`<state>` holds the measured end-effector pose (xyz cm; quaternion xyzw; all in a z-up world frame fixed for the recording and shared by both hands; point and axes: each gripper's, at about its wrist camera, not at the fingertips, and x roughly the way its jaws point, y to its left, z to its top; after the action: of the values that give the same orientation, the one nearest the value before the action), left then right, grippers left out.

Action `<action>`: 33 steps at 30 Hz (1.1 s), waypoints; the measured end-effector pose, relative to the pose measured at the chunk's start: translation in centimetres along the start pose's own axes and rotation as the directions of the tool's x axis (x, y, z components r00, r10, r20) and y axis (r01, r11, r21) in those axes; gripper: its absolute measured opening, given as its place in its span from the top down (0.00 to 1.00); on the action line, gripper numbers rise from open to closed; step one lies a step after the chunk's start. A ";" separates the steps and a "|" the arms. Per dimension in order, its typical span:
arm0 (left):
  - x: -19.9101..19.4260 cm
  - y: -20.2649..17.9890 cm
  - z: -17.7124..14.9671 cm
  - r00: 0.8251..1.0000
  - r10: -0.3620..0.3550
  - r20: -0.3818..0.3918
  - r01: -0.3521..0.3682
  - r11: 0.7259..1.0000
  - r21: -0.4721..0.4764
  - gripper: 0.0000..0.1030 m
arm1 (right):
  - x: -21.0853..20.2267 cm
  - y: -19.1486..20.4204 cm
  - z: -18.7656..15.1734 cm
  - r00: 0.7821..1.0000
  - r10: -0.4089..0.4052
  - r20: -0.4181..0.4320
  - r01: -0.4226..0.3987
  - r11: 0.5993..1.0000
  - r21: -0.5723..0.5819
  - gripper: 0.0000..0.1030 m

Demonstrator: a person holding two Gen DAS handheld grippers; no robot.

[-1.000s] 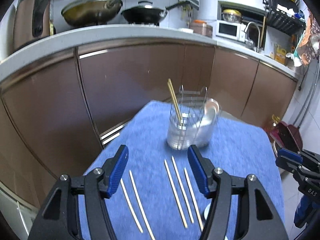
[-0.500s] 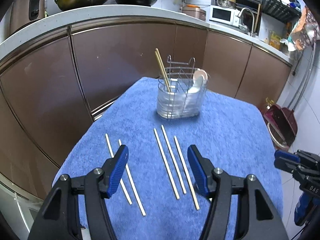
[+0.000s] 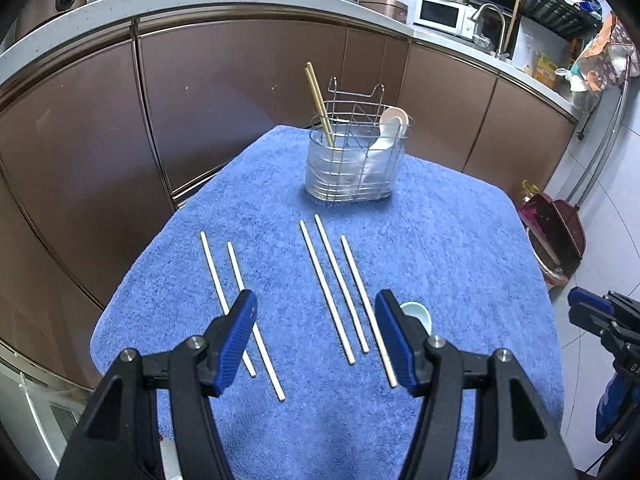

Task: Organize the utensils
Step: 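Open both tools and back away from the holder, then grasp a third chopstick with the left tool while the right tool grasps a white spoon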

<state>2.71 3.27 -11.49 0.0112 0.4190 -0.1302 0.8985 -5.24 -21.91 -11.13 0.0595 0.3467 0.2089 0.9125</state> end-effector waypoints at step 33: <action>18.2 3.3 6.5 0.916 -0.086 -0.391 0.018 0.984 -0.174 0.71 | 12.1 -1.2 1.4 0.925 0.243 -0.291 -0.262 0.965 -0.028 0.79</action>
<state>19.53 1.51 -21.34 -0.0492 0.6022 -0.1136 0.7887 4.24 -17.80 -17.74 0.0424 0.4567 0.3425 0.8200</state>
